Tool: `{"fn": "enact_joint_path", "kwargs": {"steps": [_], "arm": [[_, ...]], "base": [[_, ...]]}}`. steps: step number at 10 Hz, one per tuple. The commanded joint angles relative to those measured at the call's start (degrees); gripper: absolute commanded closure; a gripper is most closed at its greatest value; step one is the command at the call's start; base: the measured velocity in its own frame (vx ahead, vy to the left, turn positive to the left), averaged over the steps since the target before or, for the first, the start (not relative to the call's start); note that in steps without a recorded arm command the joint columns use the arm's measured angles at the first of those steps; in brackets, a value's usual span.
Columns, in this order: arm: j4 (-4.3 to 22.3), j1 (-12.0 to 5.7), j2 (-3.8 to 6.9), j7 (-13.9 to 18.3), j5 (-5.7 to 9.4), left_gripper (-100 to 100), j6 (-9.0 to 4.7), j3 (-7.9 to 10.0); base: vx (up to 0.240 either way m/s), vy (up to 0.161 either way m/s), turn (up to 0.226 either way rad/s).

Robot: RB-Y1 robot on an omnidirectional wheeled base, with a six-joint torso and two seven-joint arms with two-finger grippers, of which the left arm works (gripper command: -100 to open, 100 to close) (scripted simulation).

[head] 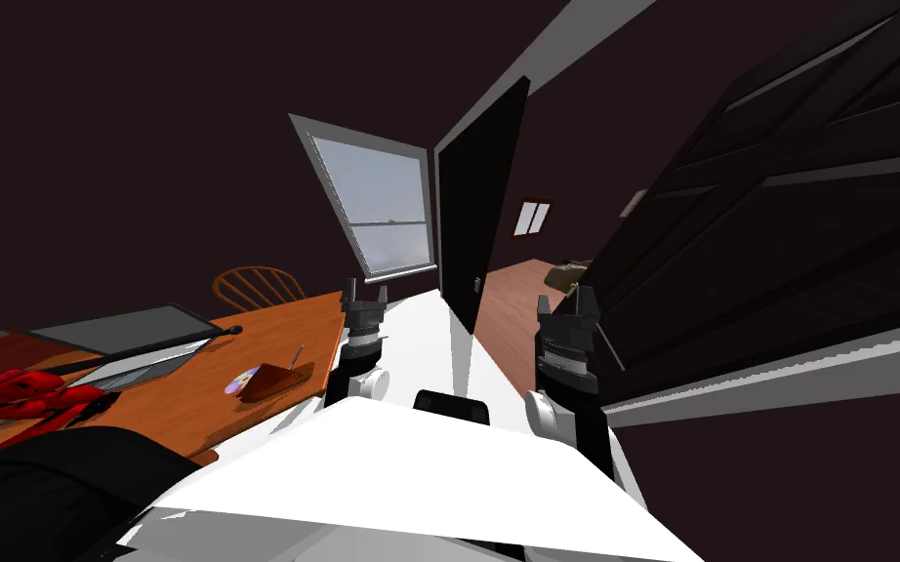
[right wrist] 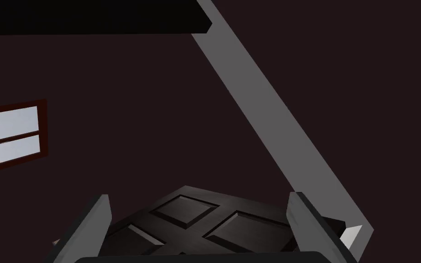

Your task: Push the door open

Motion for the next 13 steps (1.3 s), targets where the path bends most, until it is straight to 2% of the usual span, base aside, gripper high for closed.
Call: {"fn": "enact_joint_path", "kwargs": {"steps": [1,6,7,8,13], "arm": [[2.0,-0.91,0.54,-0.05,0.07,-100,-0.24,-0.35],[8.23,-3.75,1.89,-0.22,0.29,-100,-0.99,-1.43],[10.78,-5.02,2.41,-0.3,0.39,-100,-1.32,-1.92],[11.01,-5.02,2.41,-0.3,0.39,-100,-1.32,-1.92],[19.28,-8.85,3.69,-0.53,0.69,-100,-2.33,-3.38]], "base": [[0.002,-0.052,-0.142],[0.104,0.044,-0.08],[0.102,0.044,-0.178],[0.086,0.034,-0.068],[0.077,0.035,-0.104]]}}
